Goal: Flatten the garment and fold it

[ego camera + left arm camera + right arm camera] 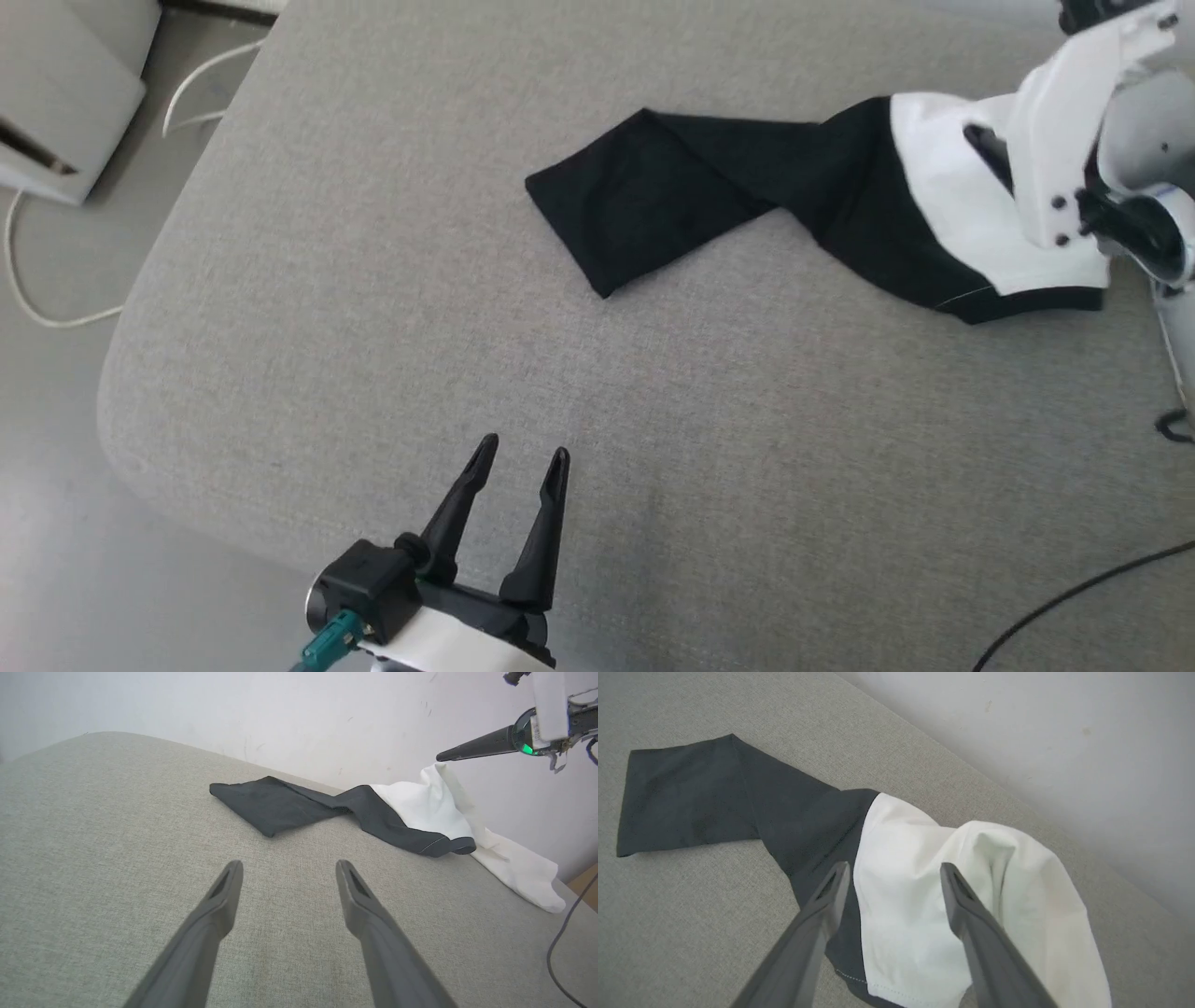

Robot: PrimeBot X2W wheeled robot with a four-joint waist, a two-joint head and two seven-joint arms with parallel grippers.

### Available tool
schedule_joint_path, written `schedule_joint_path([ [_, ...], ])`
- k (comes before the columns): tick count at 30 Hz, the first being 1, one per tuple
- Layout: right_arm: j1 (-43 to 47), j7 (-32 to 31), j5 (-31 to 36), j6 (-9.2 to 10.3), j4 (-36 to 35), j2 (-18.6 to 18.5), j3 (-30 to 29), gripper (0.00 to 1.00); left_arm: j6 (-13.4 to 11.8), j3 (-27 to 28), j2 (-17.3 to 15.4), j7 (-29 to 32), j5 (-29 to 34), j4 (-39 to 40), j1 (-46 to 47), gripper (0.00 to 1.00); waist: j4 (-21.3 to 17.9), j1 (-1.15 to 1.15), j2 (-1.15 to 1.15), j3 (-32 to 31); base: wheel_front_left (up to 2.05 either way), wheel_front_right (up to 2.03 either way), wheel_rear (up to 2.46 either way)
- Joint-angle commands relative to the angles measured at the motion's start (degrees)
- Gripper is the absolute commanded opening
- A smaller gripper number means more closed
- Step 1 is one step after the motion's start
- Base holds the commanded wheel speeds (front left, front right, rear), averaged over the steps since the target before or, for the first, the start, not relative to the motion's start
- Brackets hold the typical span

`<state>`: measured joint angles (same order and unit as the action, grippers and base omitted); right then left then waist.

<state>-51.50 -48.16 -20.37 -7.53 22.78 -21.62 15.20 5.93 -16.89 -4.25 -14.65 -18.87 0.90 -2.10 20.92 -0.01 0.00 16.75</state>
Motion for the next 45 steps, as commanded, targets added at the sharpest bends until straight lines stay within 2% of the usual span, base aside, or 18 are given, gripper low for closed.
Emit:
schedule_joint_path([
  [1,2.3,-1.99,-1.29,0.04,-1.14,-1.66,0.3,1.0,-0.33,0.04,-0.34,-0.22,-0.28,0.15,-0.77,1.0,-1.61,0.01,0.0,-2.1,0.0,0.0,0.0],
  [6,7.66,-7.13,-3.73,0.04,-3.98,-4.31,0.52,1.0,-0.42,-0.08,-0.76,-0.14,-0.44,0.54,-1.61,1.0,-1.31,0.01,0.0,-2.29,0.0,0.0,0.0],
  [11,12.73,-8.13,-4.31,0.04,-6.32,-6.42,0.32,1.0,-0.26,-0.56,-0.96,0.13,-0.94,0.7,-1.43,1.0,0.45,0.01,0.0,-1.2,0.0,0.0,0.0],
  [17,15.9,-4.21,-2.61,0.04,-5.63,-8.74,1.74,1.0,0.04,-1.55,-0.87,0.22,-1.59,0.05,-0.57,1.0,3.65,0.01,0.0,0.02,0.0,0.0,0.0],
  [25,16.92,-0.2,-0.37,0.04,-0.13,-10.36,3.98,1.0,0.09,-2.02,-1.13,0.22,-2.0,-0.57,-0.31,1.0,7.19,0.01,0.0,1.01,0.0,0.0,0.0],
  [26,16.69,0.0,-0.41,0.04,0.36,-10.22,4.05,0.47,0.06,-1.96,-1.14,0.2,-2.07,-0.56,-0.33,1.0,7.21,0.01,0.0,1.12,0.0,0.0,0.0],
  [27,16.28,0.32,-0.57,0.04,0.67,-9.93,4.03,0.2,-0.02,-1.87,-1.17,0.18,-2.11,-0.55,-0.37,1.0,7.05,0.01,0.0,1.19,0.0,0.0,0.0],
  [28,15.77,0.66,-0.78,0.04,0.8,-9.63,4.12,0.0,-0.12,-1.78,-1.21,0.16,-2.13,-0.57,-0.43,1.0,6.76,0.01,0.0,1.13,0.0,0.0,0.0],
  [35,13.13,2.01,-5.86,0.04,-0.89,-6.24,4.45,0.0,-0.65,-1.57,-2.12,0.49,-2.21,-1.05,-1.46,1.0,2.72,0.01,0.0,-3.34,0.0,0.0,0.0],
  [38,13.19,0.61,-9.36,0.04,-3.21,-4.89,5.56,0.0,-1.02,-1.63,-2.64,1.2,-2.19,-0.77,-2.29,1.0,0.79,0.01,0.0,-6.47,0.0,0.0,0.0],
  [41,14.72,-3.36,-14.24,0.04,-7.4,-3.83,7.94,0.0,-1.5,-1.7,-3.13,2.04,-2.22,0.05,-3.43,1.0,-0.79,0.01,0.0,-8.98,0.0,0.0,0.0],
  [45,19.96,-11.98,-24.65,0.04,-14.19,-0.93,8.87,0.0,-2.19,-1.82,-3.53,3.23,-2.51,1.51,-5.1,1.0,-2.12,0.01,0.0,-10.94,0.0,0.0,0.0],
])
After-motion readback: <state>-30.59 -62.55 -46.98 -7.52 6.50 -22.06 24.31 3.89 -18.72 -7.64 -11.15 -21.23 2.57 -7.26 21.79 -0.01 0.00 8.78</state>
